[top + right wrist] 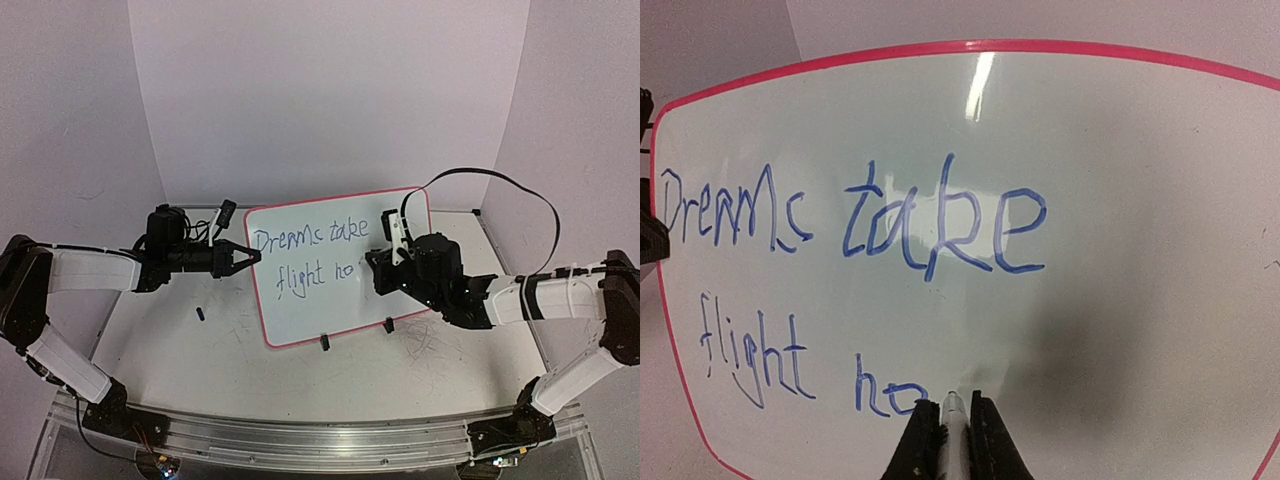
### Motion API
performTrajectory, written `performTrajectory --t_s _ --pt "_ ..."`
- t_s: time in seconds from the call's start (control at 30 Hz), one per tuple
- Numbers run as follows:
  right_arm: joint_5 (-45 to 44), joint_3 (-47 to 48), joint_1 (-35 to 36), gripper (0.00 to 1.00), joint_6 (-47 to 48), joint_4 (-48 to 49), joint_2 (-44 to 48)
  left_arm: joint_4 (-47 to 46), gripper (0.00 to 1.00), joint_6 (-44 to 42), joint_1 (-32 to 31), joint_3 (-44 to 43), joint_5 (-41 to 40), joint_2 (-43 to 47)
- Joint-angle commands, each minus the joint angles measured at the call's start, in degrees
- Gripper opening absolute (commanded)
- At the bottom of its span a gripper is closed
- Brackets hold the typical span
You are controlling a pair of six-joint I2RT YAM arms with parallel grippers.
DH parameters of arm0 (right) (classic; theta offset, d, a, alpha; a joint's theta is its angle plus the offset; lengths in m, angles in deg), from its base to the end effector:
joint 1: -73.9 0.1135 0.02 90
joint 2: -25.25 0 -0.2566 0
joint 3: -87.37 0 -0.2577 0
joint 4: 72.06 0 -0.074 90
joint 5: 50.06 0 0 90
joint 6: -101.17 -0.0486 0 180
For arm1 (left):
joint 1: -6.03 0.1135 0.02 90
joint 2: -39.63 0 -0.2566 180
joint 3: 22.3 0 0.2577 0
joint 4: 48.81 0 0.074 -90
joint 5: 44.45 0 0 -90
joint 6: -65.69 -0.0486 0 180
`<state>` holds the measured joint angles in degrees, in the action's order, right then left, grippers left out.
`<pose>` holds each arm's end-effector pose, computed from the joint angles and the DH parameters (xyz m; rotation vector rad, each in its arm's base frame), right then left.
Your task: Write a sentence on the whiteboard
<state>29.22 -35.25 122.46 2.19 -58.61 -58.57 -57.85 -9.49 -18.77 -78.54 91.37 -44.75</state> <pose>0.2330 0.2502 0.2265 -0.4890 1.7607 0.5479 0.2795 -0.1676 0.2120 0.7358 1.8455 -1.2155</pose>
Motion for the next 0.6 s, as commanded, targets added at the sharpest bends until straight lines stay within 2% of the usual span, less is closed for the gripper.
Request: performTrajectory --t_s 0.0,0.57 --pt "-0.30 2.69 0.07 0.00 1.43 2.03 -1.38 1.95 0.00 -4.63 -0.70 -0.94 -6.09 -0.35" --pt "0.80 3.56 0.11 0.00 1.10 2.96 -3.78 2.07 0.00 -4.81 -0.74 -1.03 -5.81 -0.66"
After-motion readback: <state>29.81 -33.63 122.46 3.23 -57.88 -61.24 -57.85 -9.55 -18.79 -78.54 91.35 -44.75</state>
